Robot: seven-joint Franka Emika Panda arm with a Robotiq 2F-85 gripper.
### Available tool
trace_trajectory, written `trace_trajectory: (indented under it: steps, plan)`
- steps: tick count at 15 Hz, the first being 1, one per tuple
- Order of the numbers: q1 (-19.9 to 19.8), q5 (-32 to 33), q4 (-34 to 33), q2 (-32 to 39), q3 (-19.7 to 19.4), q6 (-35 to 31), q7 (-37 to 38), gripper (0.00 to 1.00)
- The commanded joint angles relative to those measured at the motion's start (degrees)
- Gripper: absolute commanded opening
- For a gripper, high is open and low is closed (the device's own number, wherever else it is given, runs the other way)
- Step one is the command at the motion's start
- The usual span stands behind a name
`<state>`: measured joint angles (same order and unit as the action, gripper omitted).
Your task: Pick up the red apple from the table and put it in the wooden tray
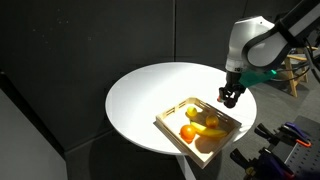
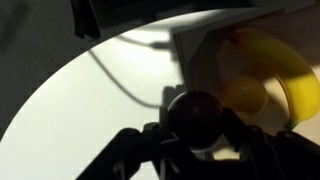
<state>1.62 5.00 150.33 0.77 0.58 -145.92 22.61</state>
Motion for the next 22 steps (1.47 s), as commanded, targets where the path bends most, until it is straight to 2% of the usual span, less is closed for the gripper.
trace_trajectory:
  steps: [1,5,6,14,15,22]
  plan:
    - [0.64,-1.5,-1.04,-0.95,0.92,0.48,0.23,0.3]
    - [0.95,-1.59,-1.19,-1.32,1.52,0.41,0.04,0.3]
    - [0.63,-0.33,-1.06,-0.1,1.24,0.06,-0.07,0.55]
    - [0.64,-0.34,-1.07,-0.34,1.39,0.05,-0.07,0.55]
    - [0.64,-0.34,-1.07,-0.34,1.39,0.05,-0.07,0.3]
    - [1.28,-0.97,-3.63,1.49,2.07,0.61,-0.58,0.3]
